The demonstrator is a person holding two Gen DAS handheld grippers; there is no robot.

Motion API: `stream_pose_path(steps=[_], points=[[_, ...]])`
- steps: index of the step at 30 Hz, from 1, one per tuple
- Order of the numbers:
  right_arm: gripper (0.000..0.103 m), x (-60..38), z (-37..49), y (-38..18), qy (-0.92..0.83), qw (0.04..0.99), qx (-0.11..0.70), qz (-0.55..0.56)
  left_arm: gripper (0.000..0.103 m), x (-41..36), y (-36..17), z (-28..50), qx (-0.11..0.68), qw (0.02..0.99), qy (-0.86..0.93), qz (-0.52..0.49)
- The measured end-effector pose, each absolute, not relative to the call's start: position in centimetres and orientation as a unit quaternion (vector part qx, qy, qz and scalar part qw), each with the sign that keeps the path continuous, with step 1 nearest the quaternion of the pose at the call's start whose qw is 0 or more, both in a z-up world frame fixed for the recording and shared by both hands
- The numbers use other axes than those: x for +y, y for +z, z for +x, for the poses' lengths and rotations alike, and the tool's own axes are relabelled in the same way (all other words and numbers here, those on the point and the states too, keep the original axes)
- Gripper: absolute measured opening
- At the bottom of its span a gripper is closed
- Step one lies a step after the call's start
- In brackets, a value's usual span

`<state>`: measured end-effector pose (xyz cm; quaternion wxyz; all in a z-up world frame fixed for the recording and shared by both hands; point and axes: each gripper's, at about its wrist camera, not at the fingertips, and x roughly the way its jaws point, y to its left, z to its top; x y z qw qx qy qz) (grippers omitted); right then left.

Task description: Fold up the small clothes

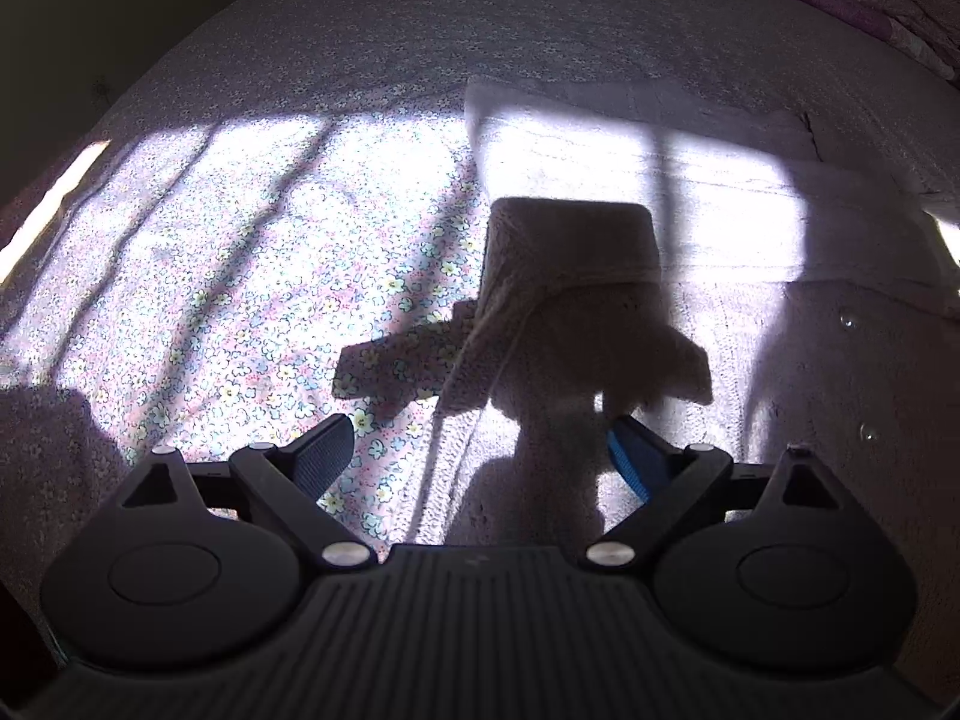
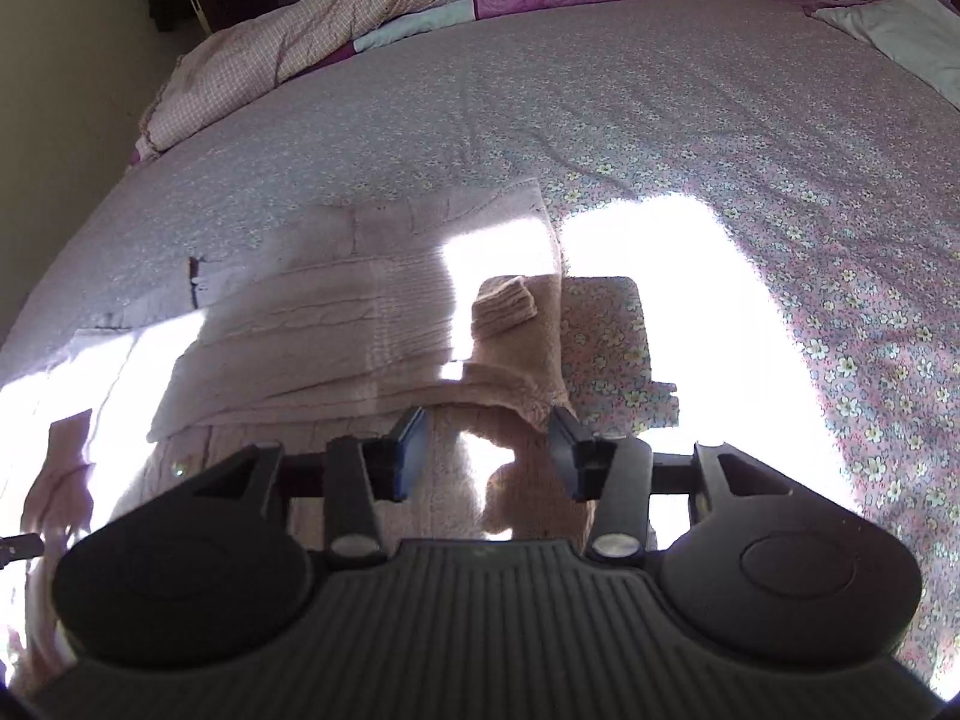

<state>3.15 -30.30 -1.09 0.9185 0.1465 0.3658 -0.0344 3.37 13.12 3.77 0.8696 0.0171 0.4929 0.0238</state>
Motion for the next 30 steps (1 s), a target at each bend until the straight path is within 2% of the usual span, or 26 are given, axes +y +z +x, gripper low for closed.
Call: stream_pose_path(steps=[5, 18, 30], points=[[0.048, -28.6, 0.1, -0.8, 0.005, 0.913, 0.386, 0.133, 0.096, 11.8, 4.2, 0.9, 0.495, 0.867, 0.002, 0.047], [0.048, -23.5, -8.6, -2.1, 0.082, 0.906, 0.415, -0.010, 0.096, 11.0, 2.9, -6.6, 0.488, 0.867, -0.022, 0.098], [0.048, -27.9, -11.9, -2.6, 0.024, 0.905, 0.422, 0.049, 0.096, 14.9, 1.3, -9.6, 0.506, 0.862, -0.003, 0.025]])
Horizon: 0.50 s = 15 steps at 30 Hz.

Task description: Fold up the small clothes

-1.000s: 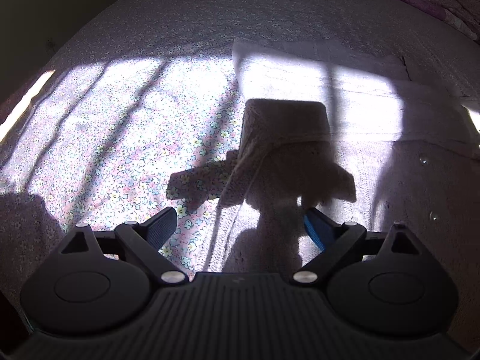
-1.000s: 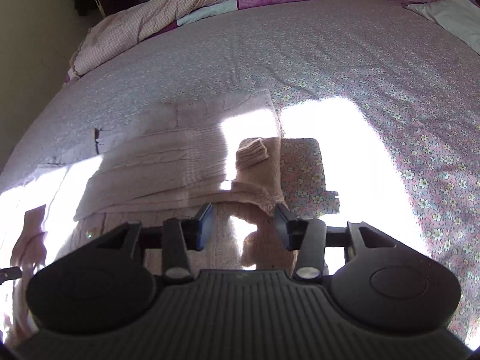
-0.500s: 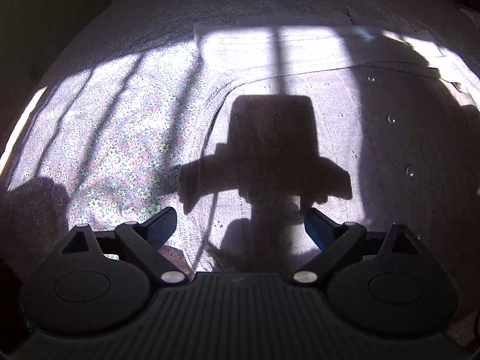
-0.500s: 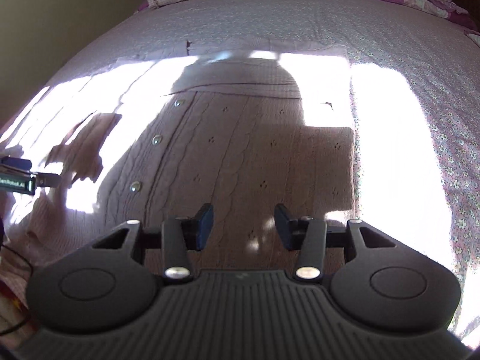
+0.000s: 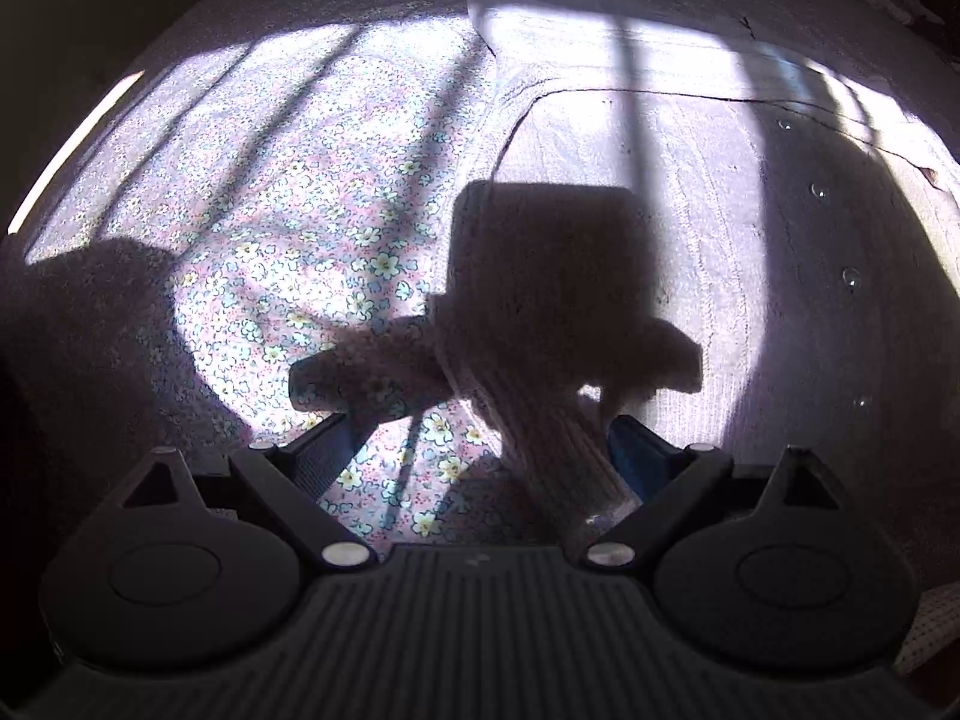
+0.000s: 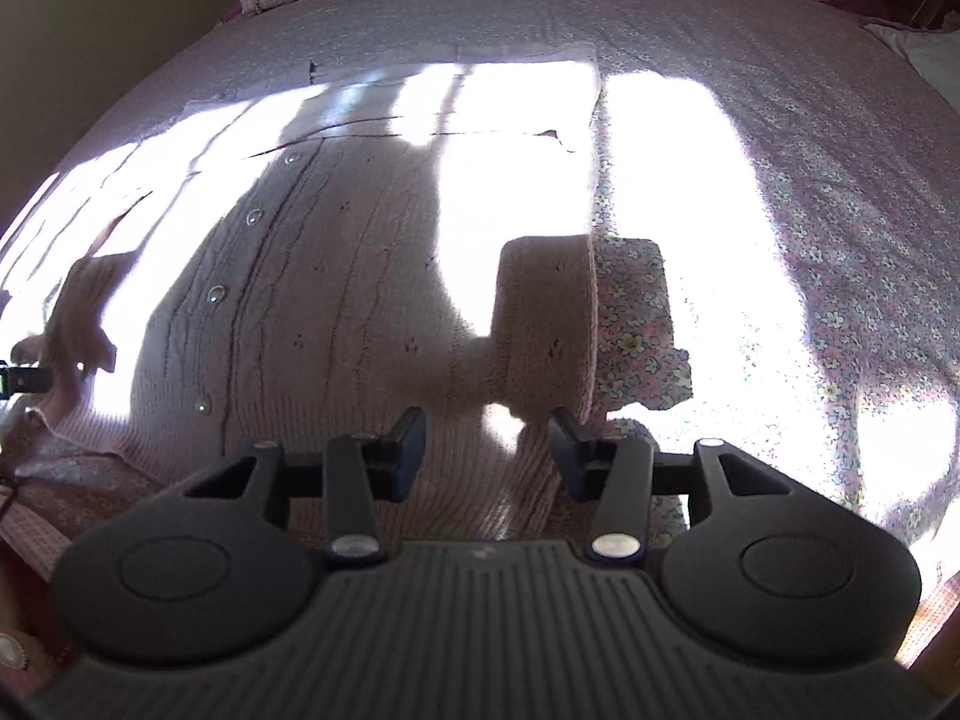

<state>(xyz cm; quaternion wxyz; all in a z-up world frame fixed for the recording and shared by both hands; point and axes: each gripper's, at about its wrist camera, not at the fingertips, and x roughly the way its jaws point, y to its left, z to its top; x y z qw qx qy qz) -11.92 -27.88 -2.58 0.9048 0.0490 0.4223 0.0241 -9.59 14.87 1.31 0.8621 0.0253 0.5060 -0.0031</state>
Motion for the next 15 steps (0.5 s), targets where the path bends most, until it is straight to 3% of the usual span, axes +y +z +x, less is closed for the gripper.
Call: stream_pose_path(steps=[15], points=[[0.053, -29.3, -10.3, -6.4, 0.037, 0.875, 0.470, 0.108, 0.095, 13.4, -0.6, -7.1, 0.511, 0.856, 0.007, 0.075]])
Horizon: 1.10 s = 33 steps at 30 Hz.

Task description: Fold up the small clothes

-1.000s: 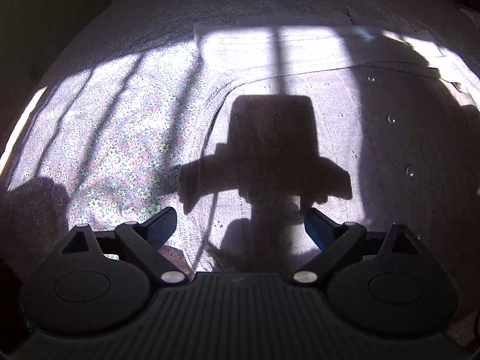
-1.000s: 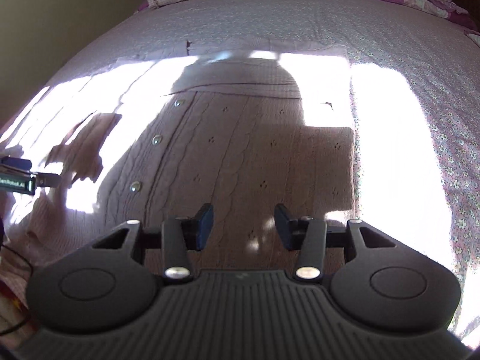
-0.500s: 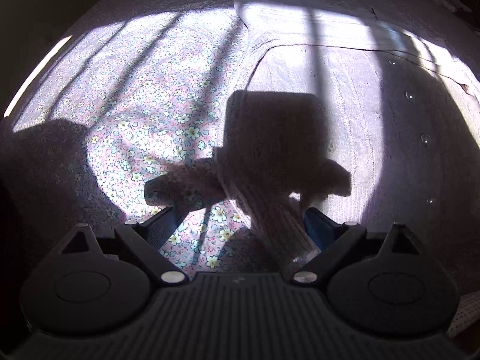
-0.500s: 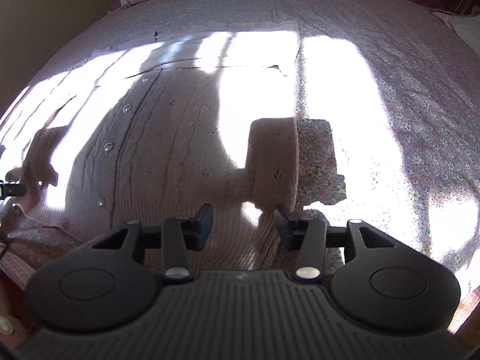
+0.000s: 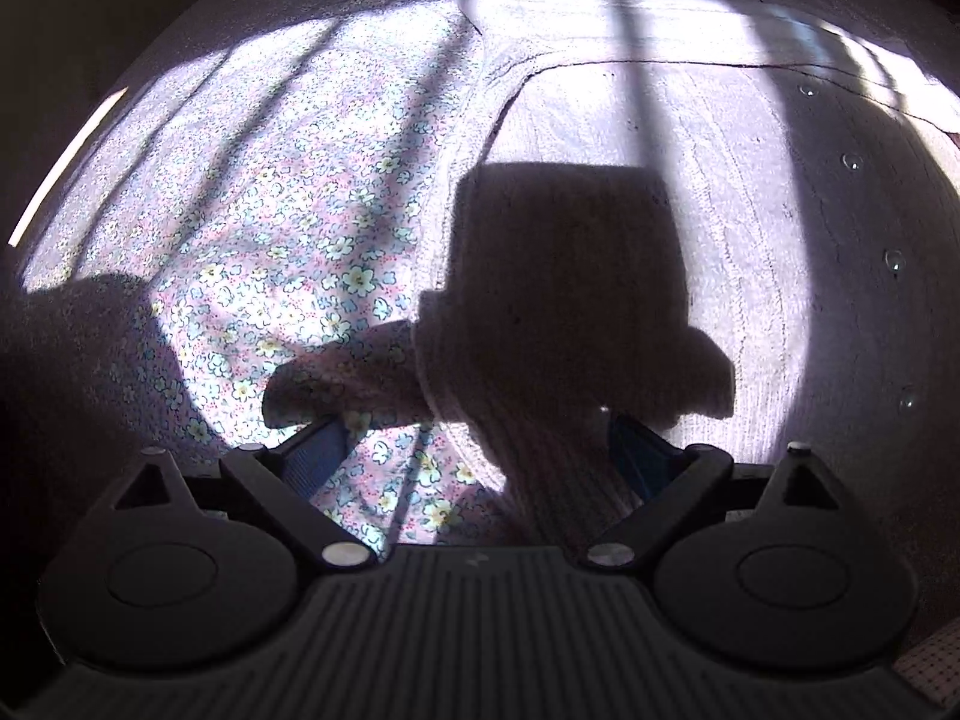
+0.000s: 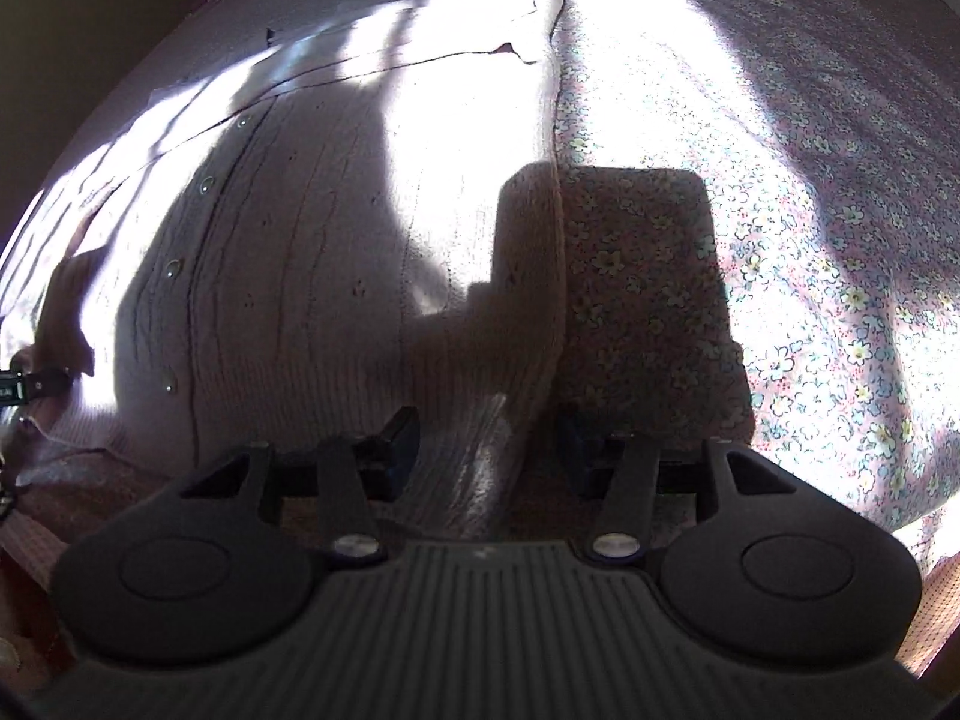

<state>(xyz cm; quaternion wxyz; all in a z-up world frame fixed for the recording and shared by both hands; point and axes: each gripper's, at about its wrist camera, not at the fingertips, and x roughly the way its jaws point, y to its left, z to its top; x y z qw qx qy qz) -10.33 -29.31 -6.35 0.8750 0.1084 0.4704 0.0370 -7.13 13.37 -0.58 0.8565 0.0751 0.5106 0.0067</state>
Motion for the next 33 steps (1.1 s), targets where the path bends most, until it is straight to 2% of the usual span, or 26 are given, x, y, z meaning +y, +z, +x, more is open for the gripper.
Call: stream_pose_path(steps=[1, 4, 8, 12, 18, 19, 20, 21, 22, 23, 24, 28, 33], points=[[0.054, -29.2, -10.2, -6.5, 0.046, 0.872, 0.473, 0.115, 0.094, 13.1, -0.5, -7.2, 0.510, 0.856, 0.004, 0.083], [0.058, -29.3, -9.7, -6.9, 0.049, 0.868, 0.477, 0.132, 0.078, 12.2, 0.0, -7.9, 0.507, 0.856, -0.021, 0.099], [0.062, -29.4, -9.4, -7.1, 0.064, 0.866, 0.473, 0.152, 0.063, 12.3, 0.4, -7.9, 0.501, 0.862, -0.051, 0.055], [0.062, -29.3, -9.5, -7.1, 0.092, 0.861, 0.470, 0.170, 0.064, 13.8, -0.5, -6.9, 0.509, 0.860, -0.024, -0.021], [0.062, -28.7, -9.0, -7.7, 0.097, 0.867, 0.463, 0.158, 0.065, 13.7, -1.4, -5.4, 0.524, 0.850, -0.027, -0.038], [0.062, -28.6, -9.0, -7.7, 0.097, 0.868, 0.461, 0.156, 0.059, 13.7, -1.3, -5.3, 0.526, 0.849, -0.028, -0.044], [0.062, -28.7, -9.0, -7.7, 0.097, 0.870, 0.459, 0.156, 0.042, 13.9, -1.1, -5.2, 0.526, 0.848, -0.035, -0.055], [0.061, -28.7, -9.1, -7.7, 0.097, 0.871, 0.456, 0.156, 0.033, 14.0, -0.9, -5.2, 0.527, 0.846, -0.043, -0.065], [0.051, -28.7, -9.1, -7.6, 0.097, 0.872, 0.452, 0.158, 0.020, 14.1, -0.7, -5.2, 0.528, 0.844, -0.051, -0.077], [0.040, -28.8, -9.2, -7.6, 0.098, 0.873, 0.450, 0.159, 0.017, 14.2, -0.5, -5.2, 0.527, 0.844, -0.054, -0.083], [0.016, -29.0, -9.3, -7.6, 0.099, 0.873, 0.448, 0.163, 0.016, 14.3, -0.3, -5.3, 0.523, 0.846, -0.058, -0.089], [0.012, -30.0, -9.8, -6.7, 0.123, 0.874, 0.425, 0.202, 0.015, 15.1, 1.0, -5.7, 0.505, 0.847, -0.089, -0.143], [0.011, -31.6, -9.7, -3.5, 0.143, 0.887, 0.348, 0.267, 0.014, 16.0, 3.5, -4.5, 0.457, 0.865, -0.097, -0.186]])
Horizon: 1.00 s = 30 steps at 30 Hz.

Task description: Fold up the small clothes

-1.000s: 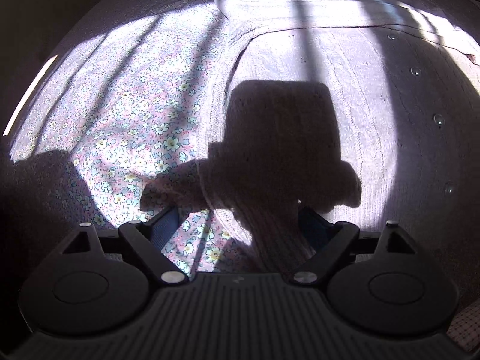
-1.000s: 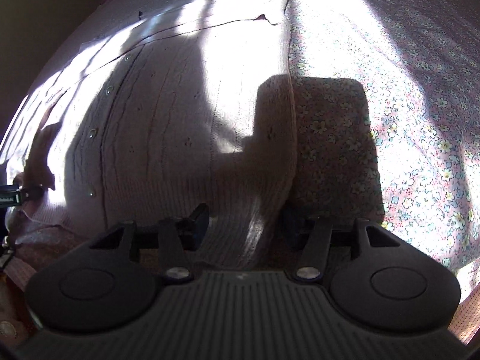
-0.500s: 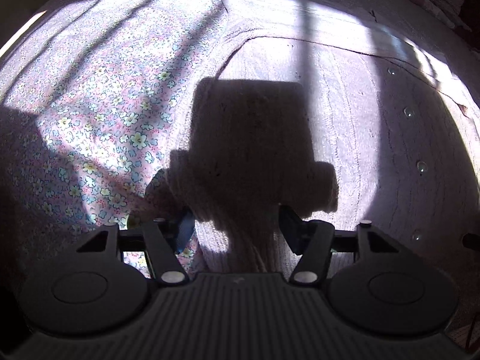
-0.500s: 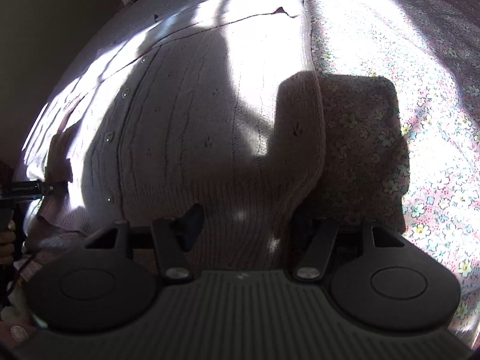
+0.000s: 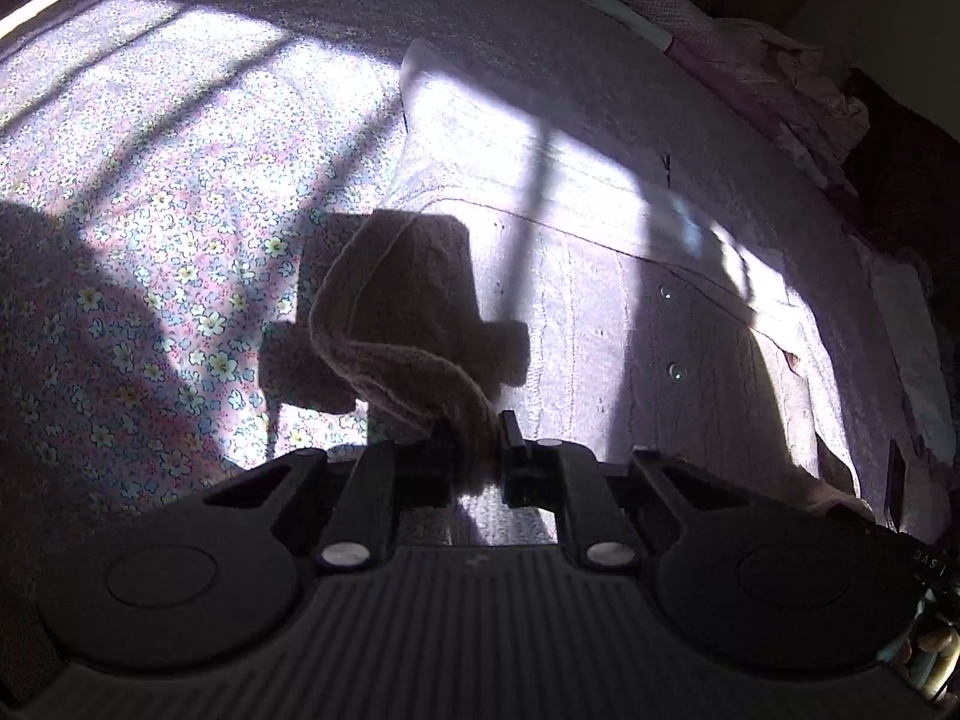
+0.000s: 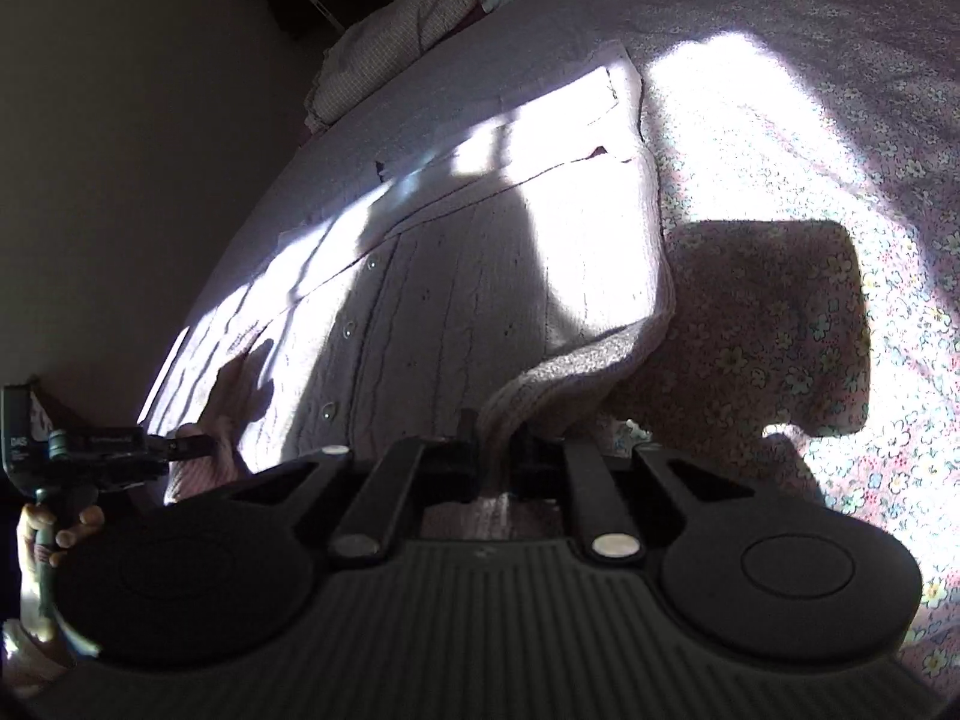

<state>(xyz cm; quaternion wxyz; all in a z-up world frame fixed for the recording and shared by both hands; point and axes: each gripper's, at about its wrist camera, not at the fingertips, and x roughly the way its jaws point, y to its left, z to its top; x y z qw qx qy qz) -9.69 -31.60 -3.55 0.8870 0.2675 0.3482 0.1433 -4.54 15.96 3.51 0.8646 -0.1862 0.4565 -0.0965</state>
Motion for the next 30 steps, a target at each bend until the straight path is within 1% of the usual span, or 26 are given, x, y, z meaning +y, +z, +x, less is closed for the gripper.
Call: stream_pose_path(steps=[4, 7, 15, 19, 20, 22, 23, 25, 27, 28, 29, 30], points=[[0.011, -32.2, -7.8, -1.3, 0.142, 0.899, 0.307, 0.278, 0.014, 16.1, 5.3, -2.6, 0.428, 0.880, -0.081, -0.188], [0.011, -32.2, -5.4, -0.8, 0.123, 0.904, 0.299, 0.278, 0.014, 16.1, 5.5, -0.4, 0.422, 0.884, -0.062, -0.193], [0.011, -31.8, -0.4, -2.1, 0.058, 0.912, 0.295, 0.279, 0.014, 16.0, 3.2, 5.3, 0.438, 0.876, -0.008, -0.200], [0.012, -31.1, 1.2, -3.0, 0.020, 0.916, 0.305, 0.260, 0.015, 15.8, 1.2, 7.0, 0.458, 0.869, 0.004, -0.185], [0.013, -31.0, 1.5, -3.5, 0.012, 0.914, 0.314, 0.258, 0.015, 15.6, 0.9, 7.1, 0.460, 0.870, 0.001, -0.177], [0.013, -30.9, 1.8, -4.4, 0.003, 0.909, 0.324, 0.261, 0.016, 15.3, 0.9, 6.8, 0.454, 0.877, -0.007, -0.157], [0.012, -30.9, 1.9, -4.9, 0.004, 0.909, 0.323, 0.265, 0.020, 15.3, 1.0, 6.6, 0.454, 0.878, -0.010, -0.148], [0.013, -30.9, 1.5, -5.0, 0.007, 0.910, 0.317, 0.268, 0.023, 15.4, 1.1, 6.2, 0.455, 0.878, -0.017, -0.146], [0.015, -31.1, 1.0, -4.7, 0.010, 0.908, 0.321, 0.268, 0.030, 15.7, 1.6, 5.5, 0.455, 0.879, -0.026, -0.140], [0.020, -31.1, 0.8, -4.5, 0.012, 0.908, 0.325, 0.266, 0.039, 15.7, 1.9, 5.1, 0.452, 0.881, -0.031, -0.133], [0.023, -31.1, 0.5, -4.1, 0.015, 0.908, 0.327, 0.263, 0.053, 15.6, 2.4, 4.4, 0.446, 0.885, -0.038, -0.125], [0.029, -31.1, 0.2, -3.7, 0.021, 0.908, 0.331, 0.256, 0.059, 15.5, 2.8, 3.8, 0.439, 0.890, -0.042, -0.115]])
